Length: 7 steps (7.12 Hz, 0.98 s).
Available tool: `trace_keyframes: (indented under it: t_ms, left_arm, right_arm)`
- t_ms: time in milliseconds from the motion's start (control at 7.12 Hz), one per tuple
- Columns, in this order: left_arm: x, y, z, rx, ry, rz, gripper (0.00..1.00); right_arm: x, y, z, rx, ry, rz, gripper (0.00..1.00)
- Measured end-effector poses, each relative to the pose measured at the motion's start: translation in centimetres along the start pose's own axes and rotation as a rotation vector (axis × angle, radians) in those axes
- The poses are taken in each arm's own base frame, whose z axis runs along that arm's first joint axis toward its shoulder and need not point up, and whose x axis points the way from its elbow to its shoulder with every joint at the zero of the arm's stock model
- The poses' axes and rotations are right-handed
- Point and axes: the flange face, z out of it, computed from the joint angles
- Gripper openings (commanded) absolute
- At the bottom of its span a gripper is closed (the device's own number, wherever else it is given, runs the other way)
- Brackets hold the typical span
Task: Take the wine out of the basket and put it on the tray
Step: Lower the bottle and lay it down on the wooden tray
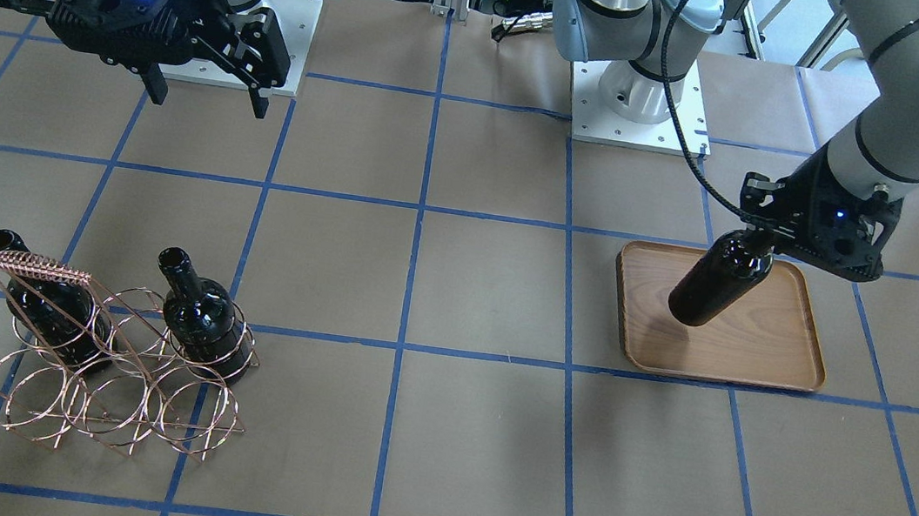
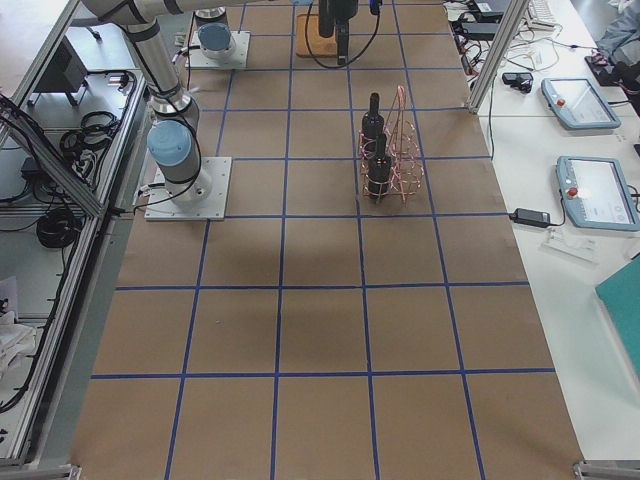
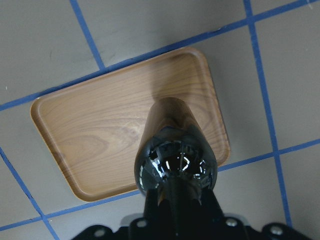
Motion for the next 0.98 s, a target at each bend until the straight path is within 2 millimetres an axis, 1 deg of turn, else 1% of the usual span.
trace_keyframes:
  t_ms: [140,281,421,562,843,983]
  left_arm:
    - [-2.1,1.1,1.1,-0.002,0.013,0.000,0.00]
    - [-3.7,1.9,1.8,-0.002,0.022,-0.001,0.00]
    - [-4.8,2.3,2.3,-0.003,0.029,-0.005,0.00]
    - [-5.4,2.2,2.9,-0.005,0.032,-0.007,0.00]
    - [-5.8,1.9,3.5,-0.009,0.035,-0.009,0.01]
    - [-5.9,1.8,3.8,-0.013,0.037,-0.008,0.22]
  right_arm:
    - [0.0,0.0,0.0,0.000,0.000,0.000,1.00]
    - [0.0,0.0,0.0,0.000,0.000,-0.001,1.00]
    - [0.0,0.0,0.0,0.000,-0.001,-0.001,1.00]
    - [0.0,0.0,0.0,0.000,-0.001,-0.001,1.00]
    - [0.0,0.0,0.0,0.000,-0.001,-0.002,1.00]
    - [0.0,0.0,0.0,0.000,-0.001,-0.002,1.00]
